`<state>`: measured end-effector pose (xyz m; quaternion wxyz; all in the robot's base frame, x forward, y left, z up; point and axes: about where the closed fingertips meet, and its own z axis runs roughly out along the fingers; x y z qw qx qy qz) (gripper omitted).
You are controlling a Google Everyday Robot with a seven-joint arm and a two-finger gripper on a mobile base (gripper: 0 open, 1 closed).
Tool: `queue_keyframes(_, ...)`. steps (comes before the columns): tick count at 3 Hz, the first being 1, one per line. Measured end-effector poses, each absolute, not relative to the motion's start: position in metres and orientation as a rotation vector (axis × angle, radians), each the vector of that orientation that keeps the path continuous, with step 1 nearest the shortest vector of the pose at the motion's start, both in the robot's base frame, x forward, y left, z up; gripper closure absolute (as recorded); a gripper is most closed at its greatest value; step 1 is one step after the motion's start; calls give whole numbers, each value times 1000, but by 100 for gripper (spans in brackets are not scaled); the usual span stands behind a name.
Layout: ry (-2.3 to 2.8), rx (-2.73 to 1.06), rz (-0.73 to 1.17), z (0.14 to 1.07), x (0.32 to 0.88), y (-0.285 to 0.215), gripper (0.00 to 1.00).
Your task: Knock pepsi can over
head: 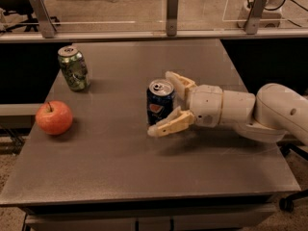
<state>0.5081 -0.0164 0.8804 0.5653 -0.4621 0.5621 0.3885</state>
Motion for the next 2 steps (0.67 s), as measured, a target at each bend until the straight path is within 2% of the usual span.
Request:
queue_keyframes(1,1317,-1090,878,875,513,-15,0)
queue_keyframes(2,1315,-1093,880,876,512,-13,18)
